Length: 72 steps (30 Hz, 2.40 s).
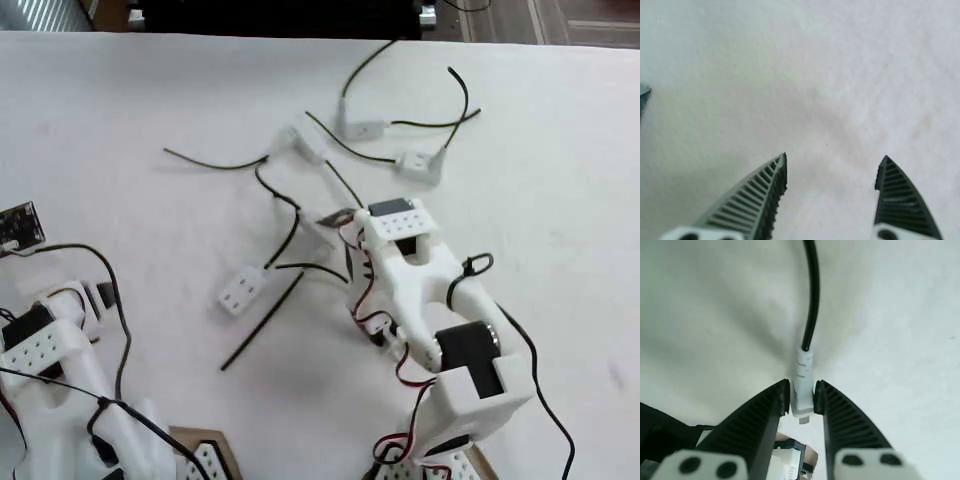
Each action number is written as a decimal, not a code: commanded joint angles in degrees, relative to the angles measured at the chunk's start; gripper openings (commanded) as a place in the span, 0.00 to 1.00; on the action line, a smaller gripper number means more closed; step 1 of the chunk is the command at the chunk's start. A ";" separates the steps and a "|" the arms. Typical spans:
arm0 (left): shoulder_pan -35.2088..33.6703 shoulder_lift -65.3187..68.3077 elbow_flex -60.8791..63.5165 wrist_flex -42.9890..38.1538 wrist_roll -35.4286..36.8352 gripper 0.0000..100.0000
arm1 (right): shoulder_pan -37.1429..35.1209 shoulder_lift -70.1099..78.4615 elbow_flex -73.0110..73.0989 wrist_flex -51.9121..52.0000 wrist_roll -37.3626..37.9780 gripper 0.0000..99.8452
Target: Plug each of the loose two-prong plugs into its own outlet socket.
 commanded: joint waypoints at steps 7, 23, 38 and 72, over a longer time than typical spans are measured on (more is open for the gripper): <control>1.10 -1.27 -0.26 -1.05 0.09 0.28 | 0.40 3.30 -1.93 0.48 -0.35 0.07; 1.10 -1.19 -0.26 -1.05 0.09 0.28 | -0.13 2.42 -4.22 2.68 -0.62 0.08; 1.10 -1.19 -0.26 -1.05 0.09 0.28 | -0.22 3.21 -5.54 2.33 -0.62 0.08; 1.10 -1.19 -0.18 -1.05 0.00 0.28 | -12.18 -41.63 -5.71 12.97 -9.14 0.02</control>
